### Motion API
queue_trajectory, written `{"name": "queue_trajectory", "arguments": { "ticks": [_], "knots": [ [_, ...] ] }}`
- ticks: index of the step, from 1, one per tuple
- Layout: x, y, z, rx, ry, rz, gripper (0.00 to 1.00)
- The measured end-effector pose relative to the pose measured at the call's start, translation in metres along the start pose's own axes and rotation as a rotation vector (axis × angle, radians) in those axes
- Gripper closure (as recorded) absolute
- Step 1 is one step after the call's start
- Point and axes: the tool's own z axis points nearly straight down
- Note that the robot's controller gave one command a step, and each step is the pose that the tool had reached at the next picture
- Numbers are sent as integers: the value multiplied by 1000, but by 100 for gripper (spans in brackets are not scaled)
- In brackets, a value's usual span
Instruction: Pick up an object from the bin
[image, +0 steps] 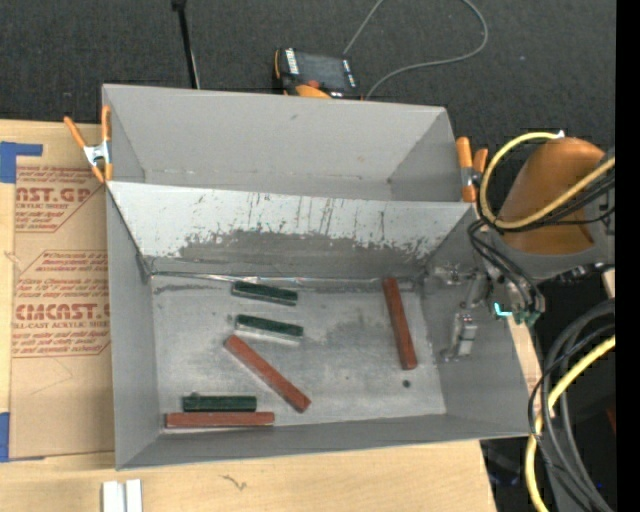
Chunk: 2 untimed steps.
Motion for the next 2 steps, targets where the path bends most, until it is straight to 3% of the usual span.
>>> {"name": "queue_trajectory", "arguments": {
  "ticks": [1, 2],
  "knots": [
    [-24, 33, 64, 1, -9, -389, 0],
    [-21, 58, 64, 1, -6, -728, 0]
  ]
}}
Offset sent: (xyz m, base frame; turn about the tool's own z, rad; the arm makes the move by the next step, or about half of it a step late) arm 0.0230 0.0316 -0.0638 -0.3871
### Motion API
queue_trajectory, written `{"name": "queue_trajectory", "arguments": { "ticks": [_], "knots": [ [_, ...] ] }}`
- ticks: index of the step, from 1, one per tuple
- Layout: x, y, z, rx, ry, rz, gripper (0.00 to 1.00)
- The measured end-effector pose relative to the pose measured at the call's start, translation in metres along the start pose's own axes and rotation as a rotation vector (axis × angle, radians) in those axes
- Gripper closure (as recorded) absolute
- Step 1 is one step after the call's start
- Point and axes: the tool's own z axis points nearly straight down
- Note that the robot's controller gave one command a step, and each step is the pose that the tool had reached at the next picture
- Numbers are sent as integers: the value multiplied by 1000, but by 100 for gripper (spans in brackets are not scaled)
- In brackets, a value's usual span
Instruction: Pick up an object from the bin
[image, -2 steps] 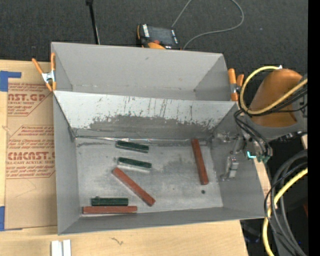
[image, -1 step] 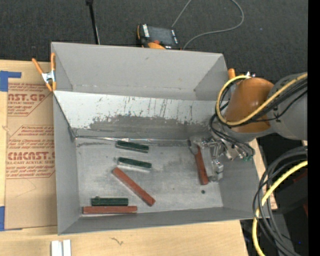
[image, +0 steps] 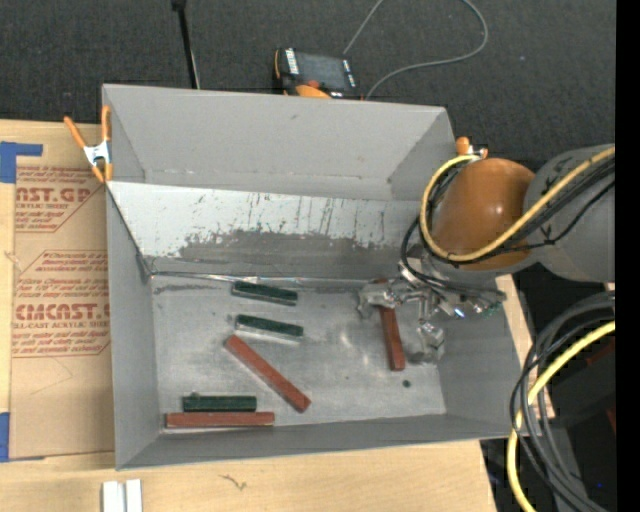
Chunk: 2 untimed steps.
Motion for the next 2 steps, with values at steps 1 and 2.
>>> {"name": "queue_trajectory", "arguments": {
  "ticks": [1, 2],
  "knots": [
    [0, 0, 0, 0, -1, 0, 100],
    [-4, 6, -148, 8, -5, -139, 100]
  ]
}}
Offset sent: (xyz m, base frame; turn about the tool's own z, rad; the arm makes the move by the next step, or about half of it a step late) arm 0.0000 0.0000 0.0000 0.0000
